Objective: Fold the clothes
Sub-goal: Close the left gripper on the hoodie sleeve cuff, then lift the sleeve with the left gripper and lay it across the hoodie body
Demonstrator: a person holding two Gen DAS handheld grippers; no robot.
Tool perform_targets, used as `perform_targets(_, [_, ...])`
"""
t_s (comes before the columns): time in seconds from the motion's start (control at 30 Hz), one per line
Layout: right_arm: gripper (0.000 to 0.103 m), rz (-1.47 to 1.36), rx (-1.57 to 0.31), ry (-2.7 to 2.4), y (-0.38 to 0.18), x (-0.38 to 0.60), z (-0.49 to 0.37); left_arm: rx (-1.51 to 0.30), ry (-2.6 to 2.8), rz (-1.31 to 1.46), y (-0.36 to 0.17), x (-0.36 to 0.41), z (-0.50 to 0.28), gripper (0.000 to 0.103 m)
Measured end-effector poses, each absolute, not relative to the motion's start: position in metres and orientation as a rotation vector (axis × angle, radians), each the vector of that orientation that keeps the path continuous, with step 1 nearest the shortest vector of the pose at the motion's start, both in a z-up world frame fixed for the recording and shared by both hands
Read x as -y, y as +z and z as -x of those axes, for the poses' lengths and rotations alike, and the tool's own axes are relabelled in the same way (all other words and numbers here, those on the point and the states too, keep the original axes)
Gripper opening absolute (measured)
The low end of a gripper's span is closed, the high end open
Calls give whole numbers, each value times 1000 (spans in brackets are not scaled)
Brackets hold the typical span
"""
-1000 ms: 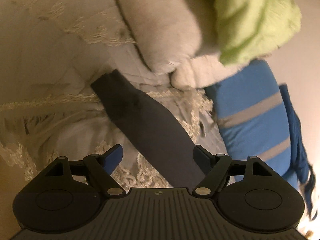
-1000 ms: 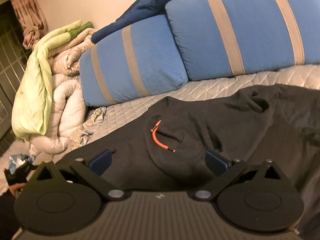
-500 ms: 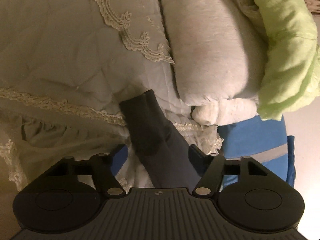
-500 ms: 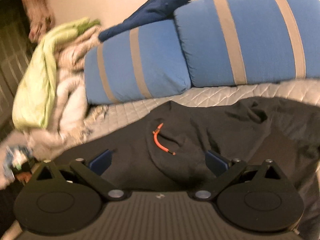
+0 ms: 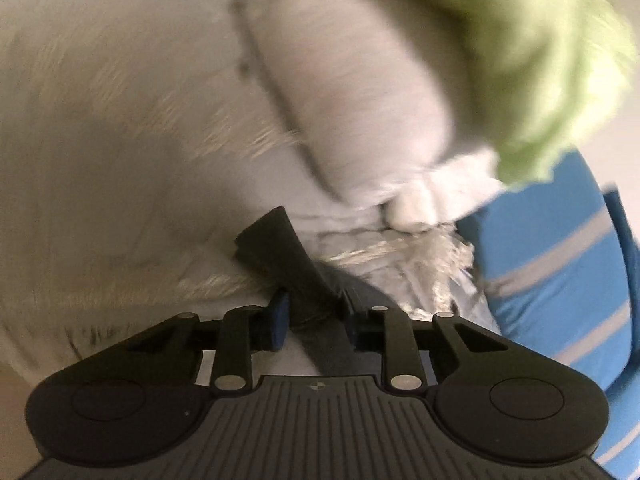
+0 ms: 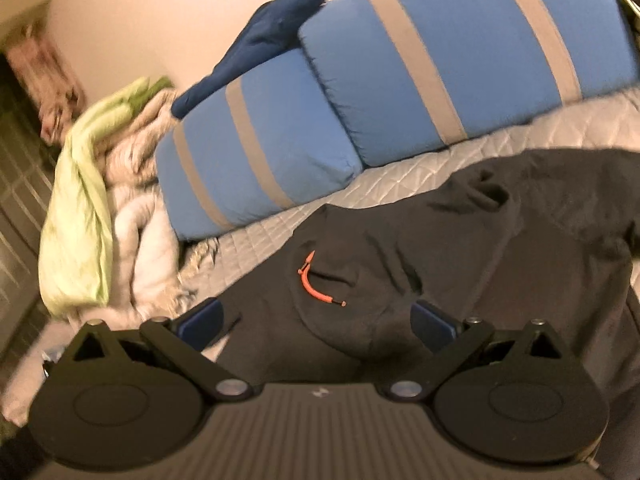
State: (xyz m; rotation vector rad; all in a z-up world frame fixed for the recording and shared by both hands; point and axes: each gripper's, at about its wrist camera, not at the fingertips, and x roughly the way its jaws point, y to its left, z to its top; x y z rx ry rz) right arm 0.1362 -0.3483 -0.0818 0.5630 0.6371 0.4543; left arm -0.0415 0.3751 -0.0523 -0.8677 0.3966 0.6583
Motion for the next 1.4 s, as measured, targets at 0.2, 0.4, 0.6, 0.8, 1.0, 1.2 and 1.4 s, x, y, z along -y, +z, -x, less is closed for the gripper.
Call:
perform_targets(0.2, [103, -579, -630, 441, -84, 351, -136, -398, 559, 743, -13, -343, 17, 27])
perform_targets(0.4, [103, -517, -626, 430, -81, 343, -134, -440, 506, 622, 10, -300, -19, 26])
perform_targets(0.6, [103, -561, -631, 414, -84, 349, -135, -457, 396, 493, 19, -256, -55, 26])
perform_targets(0.8, [103, -553, -640, 411, -84, 347, -136, -448, 289, 497, 22, -223, -85, 26])
perform_targets(1.0, [103, -535, -634, 412, -84, 346, -135, -454, 197, 466, 28, -190, -107, 26])
perform_targets(1.2, [103, -547, -641, 409, -85, 348, -136, -465, 135, 413, 35, -159, -125, 26])
perform_targets(1.4, [103, -519, -629, 420, -84, 344, -134, -479, 93, 389, 43, -137, -135, 26])
